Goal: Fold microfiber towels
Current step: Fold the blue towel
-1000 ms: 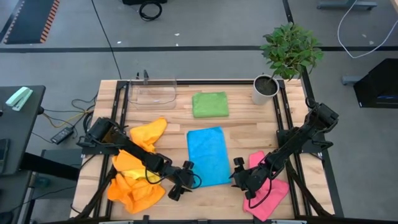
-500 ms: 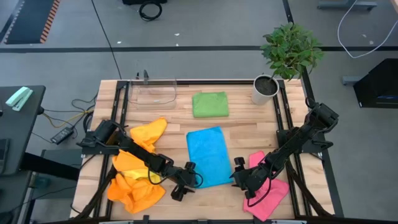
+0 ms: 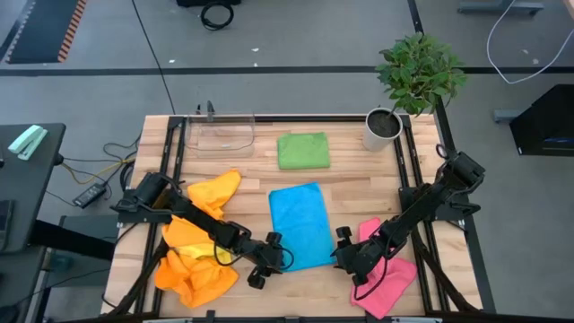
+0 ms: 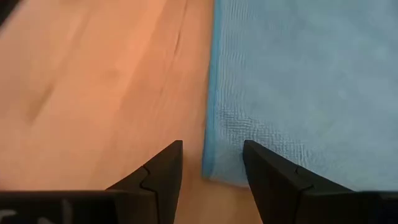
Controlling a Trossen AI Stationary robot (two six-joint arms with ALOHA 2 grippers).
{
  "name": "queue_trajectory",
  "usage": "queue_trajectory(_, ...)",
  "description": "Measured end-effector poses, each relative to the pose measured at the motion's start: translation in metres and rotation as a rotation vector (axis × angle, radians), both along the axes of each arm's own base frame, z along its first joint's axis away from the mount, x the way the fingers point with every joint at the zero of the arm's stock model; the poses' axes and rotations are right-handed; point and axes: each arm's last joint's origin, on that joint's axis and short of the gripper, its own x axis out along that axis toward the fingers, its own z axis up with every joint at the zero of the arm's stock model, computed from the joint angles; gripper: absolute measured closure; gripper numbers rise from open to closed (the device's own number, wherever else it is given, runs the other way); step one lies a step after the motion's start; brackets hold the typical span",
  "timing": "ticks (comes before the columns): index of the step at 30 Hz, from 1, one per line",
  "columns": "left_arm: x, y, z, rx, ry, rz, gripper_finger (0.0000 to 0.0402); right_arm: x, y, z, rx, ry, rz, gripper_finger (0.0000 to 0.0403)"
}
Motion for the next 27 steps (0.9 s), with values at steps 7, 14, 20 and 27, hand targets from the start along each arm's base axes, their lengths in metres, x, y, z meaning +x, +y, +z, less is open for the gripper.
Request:
queue_trajectory(7,-0.002,0.0,-0.003,-0.016,0.044,0.025,0.0276,0.004,0.004,-0.016,0.029,0.007,-0.061,0.0233)
queue_trajectory(14,-0.006,-0.006,-0.006,-0.015,0.05,0.019,0.0295,0.004,0.003,-0.017,0.018,0.008,-0.085,0.0276)
queue_trajectory(20,-0.008,-0.018,-0.014,-0.073,0.06,0.049,0.0356,0.004,0.002,-0.018,0.021,0.013,-0.099,0.0338)
queue_trajectory(27,-0.013,-0.027,-0.016,-0.089,0.055,0.075,0.0392,0.004,0.002,-0.018,0.085,0.026,-0.174,0.0363)
